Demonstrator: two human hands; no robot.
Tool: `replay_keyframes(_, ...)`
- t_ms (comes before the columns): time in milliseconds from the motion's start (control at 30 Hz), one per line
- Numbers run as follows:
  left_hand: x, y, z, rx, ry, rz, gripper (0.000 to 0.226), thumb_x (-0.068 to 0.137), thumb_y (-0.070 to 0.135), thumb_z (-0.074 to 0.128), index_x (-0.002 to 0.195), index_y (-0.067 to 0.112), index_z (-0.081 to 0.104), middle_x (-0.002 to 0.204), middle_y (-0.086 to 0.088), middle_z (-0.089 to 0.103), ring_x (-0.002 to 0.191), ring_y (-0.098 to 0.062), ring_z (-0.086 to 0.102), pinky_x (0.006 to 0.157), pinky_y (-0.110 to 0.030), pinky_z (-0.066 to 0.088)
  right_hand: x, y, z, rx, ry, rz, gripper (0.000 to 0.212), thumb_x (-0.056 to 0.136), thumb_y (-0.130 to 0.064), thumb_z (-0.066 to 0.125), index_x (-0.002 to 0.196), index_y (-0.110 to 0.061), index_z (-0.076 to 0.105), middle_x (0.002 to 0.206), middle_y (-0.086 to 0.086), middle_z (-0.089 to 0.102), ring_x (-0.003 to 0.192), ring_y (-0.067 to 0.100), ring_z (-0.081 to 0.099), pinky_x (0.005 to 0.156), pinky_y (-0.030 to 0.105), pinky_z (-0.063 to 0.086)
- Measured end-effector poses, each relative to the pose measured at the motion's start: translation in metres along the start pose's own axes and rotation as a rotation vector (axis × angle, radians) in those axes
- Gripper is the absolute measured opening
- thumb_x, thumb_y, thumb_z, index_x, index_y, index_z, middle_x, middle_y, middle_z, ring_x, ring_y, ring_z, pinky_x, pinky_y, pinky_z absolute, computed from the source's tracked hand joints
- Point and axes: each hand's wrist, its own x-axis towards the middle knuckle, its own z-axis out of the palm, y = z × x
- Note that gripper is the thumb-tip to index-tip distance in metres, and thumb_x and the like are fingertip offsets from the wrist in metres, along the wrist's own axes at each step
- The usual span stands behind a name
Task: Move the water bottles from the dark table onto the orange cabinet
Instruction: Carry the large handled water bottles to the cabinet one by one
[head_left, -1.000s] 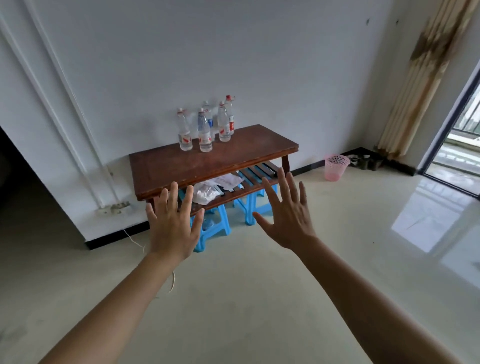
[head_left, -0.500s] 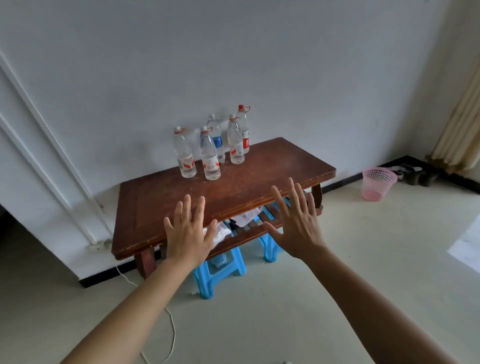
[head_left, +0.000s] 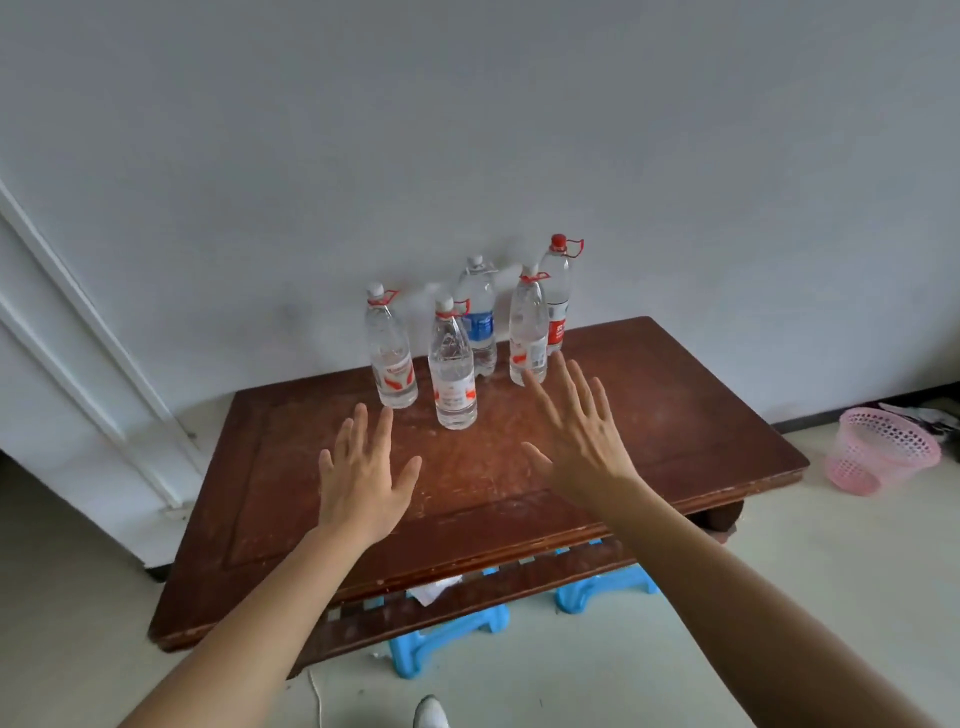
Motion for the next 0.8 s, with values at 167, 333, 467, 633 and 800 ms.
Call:
replay_keyframes(167, 0.101, -0.033, 0.052, -0.012, -0.117, -0.038, 0.083, 0.097, 0.065, 0.032, 0.159, 0.024, -0.002, 0.167, -0.009, -0.008, 0.154, -0.03, 0.003, 0.12, -0.058, 0.019, 0.092, -0.001, 0.06, -0.071, -0.01, -0.079, 0.104, 0.09, -0.047, 0.069, 0.163, -0.028, -0.004, 0.169, 0.016, -0.01, 0.156, 0.037, 0.0, 0.124, 0.058, 0.012)
replay_keyframes(333, 0.2, -0.073, 0.093, 0.013, -0.275, 0.014, 0.088, 0.095, 0.067, 0.039, 0.159, 0.024, -0.003, 0.167, -0.008, -0.009, 0.154, -0.03, 0.002, 0.121, -0.056, 0.019, 0.207, -0.021, 0.113, -0.282, -0.078, -0.283, 0.115, 0.079, -0.027, 0.078, 0.163, -0.027, -0.001, 0.169, 0.02, -0.008, 0.155, 0.041, -0.004, 0.122, 0.063, 0.005)
replay_keyframes(467, 0.252, -0.089, 0.127, -0.035, -0.396, 0.12, 0.095, 0.09, 0.069, 0.047, 0.159, 0.025, -0.002, 0.167, -0.005, -0.004, 0.153, -0.028, 0.009, 0.119, -0.054, 0.026, 0.266, -0.041, 0.132, -0.728, -0.261, -0.535, 0.098, 0.095, -0.039, 0.065, 0.161, -0.022, -0.005, 0.168, 0.021, -0.007, 0.154, 0.042, -0.008, 0.119, 0.064, -0.01)
replay_keyframes(633, 0.289, -0.079, 0.173, -0.282, -0.519, 0.223, 0.111, 0.077, 0.068, 0.067, 0.159, 0.028, 0.003, 0.168, -0.001, 0.003, 0.153, -0.02, 0.01, 0.121, -0.047, 0.026, 0.309, -0.044, 0.153, -0.982, -0.376, -0.551, 0.071, 0.099, -0.035, 0.056, 0.16, -0.022, 0.023, 0.152, 0.012, 0.045, 0.145, 0.037, 0.038, 0.119, 0.062, 0.006)
replay_keyframes(800, 0.321, -0.029, 0.196, -0.578, -0.493, 0.206, 0.115, 0.05, 0.071, 0.084, 0.146, 0.037, 0.031, 0.148, 0.014, 0.045, 0.134, -0.01, 0.046, 0.109, -0.04, 0.044, 0.296, -0.014, 0.149, -0.922, -0.327, -0.354, 0.075, 0.086, 0.006, 0.006, 0.121, -0.026, 0.065, 0.119, 0.004, 0.065, 0.113, 0.03, 0.063, 0.111, 0.046, 0.042)
